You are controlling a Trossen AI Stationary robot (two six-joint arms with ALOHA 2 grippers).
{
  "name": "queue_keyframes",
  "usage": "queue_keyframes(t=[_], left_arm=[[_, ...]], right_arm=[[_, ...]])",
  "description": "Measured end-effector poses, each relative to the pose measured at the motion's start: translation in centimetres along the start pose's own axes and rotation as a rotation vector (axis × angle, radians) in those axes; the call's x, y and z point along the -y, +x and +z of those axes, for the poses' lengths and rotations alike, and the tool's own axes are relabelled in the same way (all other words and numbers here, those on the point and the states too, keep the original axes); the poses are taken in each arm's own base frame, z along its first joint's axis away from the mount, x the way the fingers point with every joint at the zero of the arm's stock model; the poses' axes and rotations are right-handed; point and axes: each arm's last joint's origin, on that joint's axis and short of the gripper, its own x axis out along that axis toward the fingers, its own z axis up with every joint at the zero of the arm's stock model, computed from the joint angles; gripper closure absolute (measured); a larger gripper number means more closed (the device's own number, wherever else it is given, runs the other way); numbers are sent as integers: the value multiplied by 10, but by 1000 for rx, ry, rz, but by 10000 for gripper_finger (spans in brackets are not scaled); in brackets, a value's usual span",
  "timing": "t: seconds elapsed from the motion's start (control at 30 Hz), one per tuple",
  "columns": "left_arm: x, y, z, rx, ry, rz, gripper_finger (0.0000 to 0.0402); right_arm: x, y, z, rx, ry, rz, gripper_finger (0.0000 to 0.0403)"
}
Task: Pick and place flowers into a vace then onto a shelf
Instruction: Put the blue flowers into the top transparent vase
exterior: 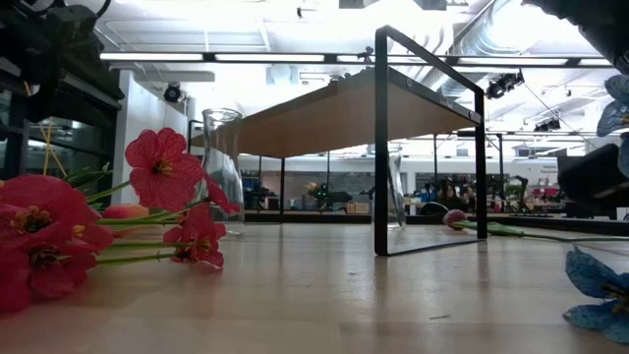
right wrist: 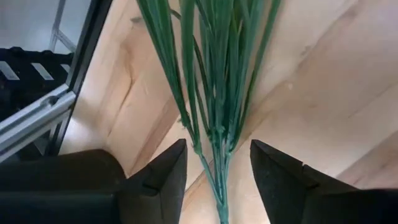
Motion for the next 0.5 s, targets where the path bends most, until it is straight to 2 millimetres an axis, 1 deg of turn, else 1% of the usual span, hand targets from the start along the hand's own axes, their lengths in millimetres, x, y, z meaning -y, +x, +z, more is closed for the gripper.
queue_keyframes(t=[0.23,0.5], left_arm=[[0,0,0,1,0,1,69],[0,0,0,1,0,1,69]], right_arm=[[1,0,-1,-8,5,-43,270],[2,0,-1,-7,4,-66,322]])
